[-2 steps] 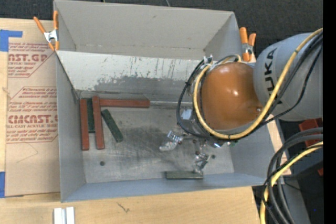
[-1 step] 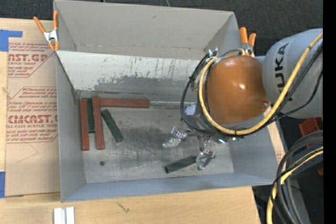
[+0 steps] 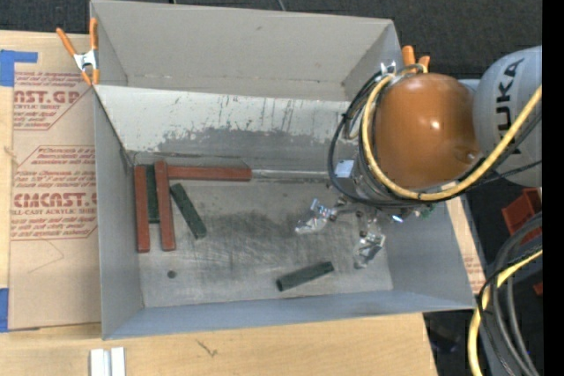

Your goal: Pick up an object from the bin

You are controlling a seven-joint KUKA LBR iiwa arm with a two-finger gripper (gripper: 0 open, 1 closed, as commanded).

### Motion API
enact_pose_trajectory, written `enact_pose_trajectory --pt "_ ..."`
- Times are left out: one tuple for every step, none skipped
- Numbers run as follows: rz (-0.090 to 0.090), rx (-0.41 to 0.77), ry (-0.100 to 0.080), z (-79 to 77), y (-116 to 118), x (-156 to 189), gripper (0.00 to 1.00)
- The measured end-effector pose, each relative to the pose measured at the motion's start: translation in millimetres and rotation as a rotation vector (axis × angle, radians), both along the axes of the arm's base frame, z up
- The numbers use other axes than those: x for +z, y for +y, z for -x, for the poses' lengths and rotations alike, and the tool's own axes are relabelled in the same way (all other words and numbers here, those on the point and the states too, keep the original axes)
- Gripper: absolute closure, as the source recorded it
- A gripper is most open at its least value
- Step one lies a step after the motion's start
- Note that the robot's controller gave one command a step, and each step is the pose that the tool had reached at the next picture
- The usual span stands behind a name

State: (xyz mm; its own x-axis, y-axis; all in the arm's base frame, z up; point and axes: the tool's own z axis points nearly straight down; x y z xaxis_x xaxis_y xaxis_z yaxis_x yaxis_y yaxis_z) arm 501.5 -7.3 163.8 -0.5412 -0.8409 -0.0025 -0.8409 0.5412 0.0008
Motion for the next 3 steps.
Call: enact_pose_trajectory --pt "-0.001 0.026 -0.008 15.7 29.6 -89.8 1.0" --pt "-0.001 0.026 -0.008 15.7 29.6 -89.8 1.0" --pt "0.0 0.086 -0.001 19.9 18.2 53.9 1.0"
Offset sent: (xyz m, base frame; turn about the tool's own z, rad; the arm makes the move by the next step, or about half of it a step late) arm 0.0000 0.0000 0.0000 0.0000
